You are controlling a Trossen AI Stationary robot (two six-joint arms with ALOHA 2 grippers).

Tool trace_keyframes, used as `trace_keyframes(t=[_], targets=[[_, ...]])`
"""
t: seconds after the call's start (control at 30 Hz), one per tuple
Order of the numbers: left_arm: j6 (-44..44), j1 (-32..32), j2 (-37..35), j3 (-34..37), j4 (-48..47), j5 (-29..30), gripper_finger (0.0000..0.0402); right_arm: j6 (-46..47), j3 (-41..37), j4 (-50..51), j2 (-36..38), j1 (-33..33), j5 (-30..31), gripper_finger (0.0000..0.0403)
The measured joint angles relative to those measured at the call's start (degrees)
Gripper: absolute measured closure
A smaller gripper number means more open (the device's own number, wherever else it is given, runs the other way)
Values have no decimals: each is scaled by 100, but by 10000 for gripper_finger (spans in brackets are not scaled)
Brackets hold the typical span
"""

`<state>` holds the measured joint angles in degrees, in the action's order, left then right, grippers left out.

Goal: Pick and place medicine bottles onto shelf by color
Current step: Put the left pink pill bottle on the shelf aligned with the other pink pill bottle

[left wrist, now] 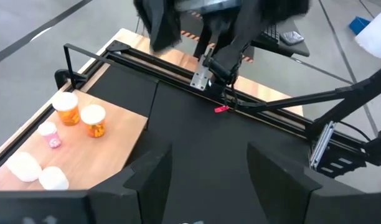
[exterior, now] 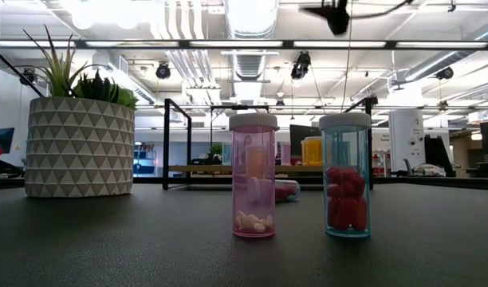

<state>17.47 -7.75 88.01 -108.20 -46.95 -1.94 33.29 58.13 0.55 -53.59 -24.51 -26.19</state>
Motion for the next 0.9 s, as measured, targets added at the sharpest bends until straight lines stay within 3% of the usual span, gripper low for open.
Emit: trace_keyframes(t=[0.5, 0.7, 0.9], targets=[[303, 107, -150, 345, -813, 9, 212, -863, 837, 386, -894, 223, -577, 23], [521, 118, -471, 435, -1310, 382, 212, -596, 1092, 662, -1461, 419, -581, 23], [899, 203, -1035, 991, -1181, 761, 212, -877, 1633, 1920, -1906, 420, -518, 23]])
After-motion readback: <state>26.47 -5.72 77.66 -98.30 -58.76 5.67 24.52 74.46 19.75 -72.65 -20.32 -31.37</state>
